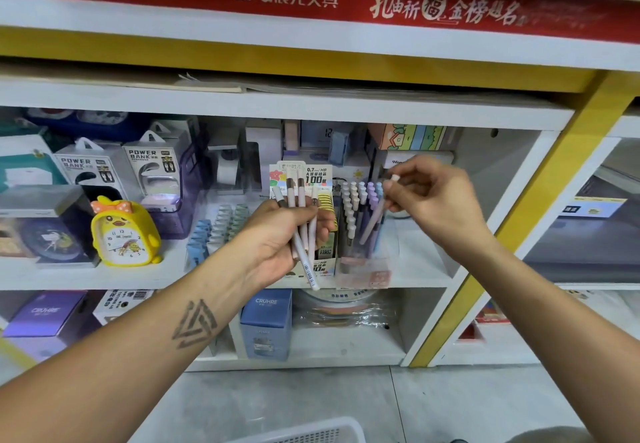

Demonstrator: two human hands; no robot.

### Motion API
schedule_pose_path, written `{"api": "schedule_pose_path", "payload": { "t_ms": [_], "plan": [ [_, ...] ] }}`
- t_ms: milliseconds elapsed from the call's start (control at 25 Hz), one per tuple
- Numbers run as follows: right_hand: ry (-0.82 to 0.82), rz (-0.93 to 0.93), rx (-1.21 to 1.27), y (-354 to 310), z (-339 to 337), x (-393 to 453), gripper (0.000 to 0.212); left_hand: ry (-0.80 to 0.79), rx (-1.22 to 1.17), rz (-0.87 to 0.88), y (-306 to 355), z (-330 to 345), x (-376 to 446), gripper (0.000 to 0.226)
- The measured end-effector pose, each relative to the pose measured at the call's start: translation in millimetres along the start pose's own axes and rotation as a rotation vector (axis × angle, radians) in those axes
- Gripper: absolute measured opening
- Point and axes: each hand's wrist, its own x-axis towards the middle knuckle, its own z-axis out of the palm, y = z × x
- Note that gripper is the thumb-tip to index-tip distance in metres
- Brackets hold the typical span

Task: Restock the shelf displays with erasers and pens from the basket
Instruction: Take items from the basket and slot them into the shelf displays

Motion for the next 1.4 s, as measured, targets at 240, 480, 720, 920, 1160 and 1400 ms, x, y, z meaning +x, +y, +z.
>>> {"api": "schedule_pose_path", "payload": {
  "t_ms": [240, 480, 720, 920, 1160, 1400],
  "plan": [
    [-0.083, -0.123, -0.354, 20.3, 20.9, -7.4, 0.008, -0.03, 0.045, -0.042, -4.5, 0.1, -2.8, 0.012],
    [-0.123, -0.178, -0.381, 30.7, 26.3, -6.3, 0.006, -0.052, 0.074, -0.053, -8.2, 0.0, -2.7, 0.01],
    [-0.265, -0.292, -0.765, 29.6, 33.9, 1.0, 0.021, -0.19, 0.097, -0.083, -9.8, -2.0, -6.1, 0.021],
    [-0.15, 0.195, 0.055, 4.7, 34.7, -1.4, 0.018, -0.257, 0.127, -0.077, -12.5, -0.8, -4.6, 0.021],
    [-0.086, 0.331, 0.348, -5.1, 27.4, -1.4, 0.012, -0.289, 0.075, -0.106, -14.3, -1.7, -2.2, 0.021],
    [0.083, 0.041, -0.071, 8.2, 5.8, 2.7, 0.011, -0.099, 0.183, -0.091, -7.0, -3.2, -2.2, 0.031]
  ]
}}
